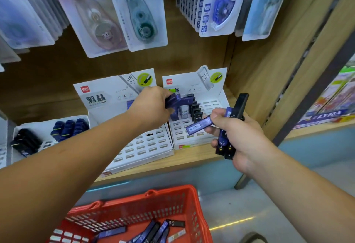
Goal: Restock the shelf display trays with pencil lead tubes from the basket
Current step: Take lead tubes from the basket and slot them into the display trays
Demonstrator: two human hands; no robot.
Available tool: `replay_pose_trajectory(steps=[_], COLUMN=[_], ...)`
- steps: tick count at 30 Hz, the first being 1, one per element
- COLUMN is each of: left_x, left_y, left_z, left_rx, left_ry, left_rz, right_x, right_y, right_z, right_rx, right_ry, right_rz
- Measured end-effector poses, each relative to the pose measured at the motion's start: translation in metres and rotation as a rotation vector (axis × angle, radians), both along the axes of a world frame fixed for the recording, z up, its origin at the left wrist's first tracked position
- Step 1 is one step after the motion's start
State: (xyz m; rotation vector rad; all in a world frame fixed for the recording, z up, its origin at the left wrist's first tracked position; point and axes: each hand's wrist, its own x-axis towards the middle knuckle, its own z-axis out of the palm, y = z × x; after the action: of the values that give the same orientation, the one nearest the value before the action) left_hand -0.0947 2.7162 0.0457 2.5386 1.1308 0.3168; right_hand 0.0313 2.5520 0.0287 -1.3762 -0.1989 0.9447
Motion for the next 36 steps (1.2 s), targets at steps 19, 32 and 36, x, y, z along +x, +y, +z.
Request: replay_pose_trajectory(steps=[19,32,36], left_x=[-0.044,-0.038,-0.051], left_y=[-0.035,-0.040,-0.034], left_z=[-0.004,-0.012,0.000], left_rx=[-0.225,-0.377,-0.694], left_ry=[-0.251,-0.349,-0.414], left_rz=[-0.134,-0.091,-0.079], right_x=[-0.026,-0.022,-0.016], right_y=[0.027,0.038,0.037], right_z=[0.001,-0.001,0.001], right_rx=[-0.025,0.021,0.044], right_ry=[-0.050,-0.107,-0.238], right_rz=[0.047,0.166,0.259])
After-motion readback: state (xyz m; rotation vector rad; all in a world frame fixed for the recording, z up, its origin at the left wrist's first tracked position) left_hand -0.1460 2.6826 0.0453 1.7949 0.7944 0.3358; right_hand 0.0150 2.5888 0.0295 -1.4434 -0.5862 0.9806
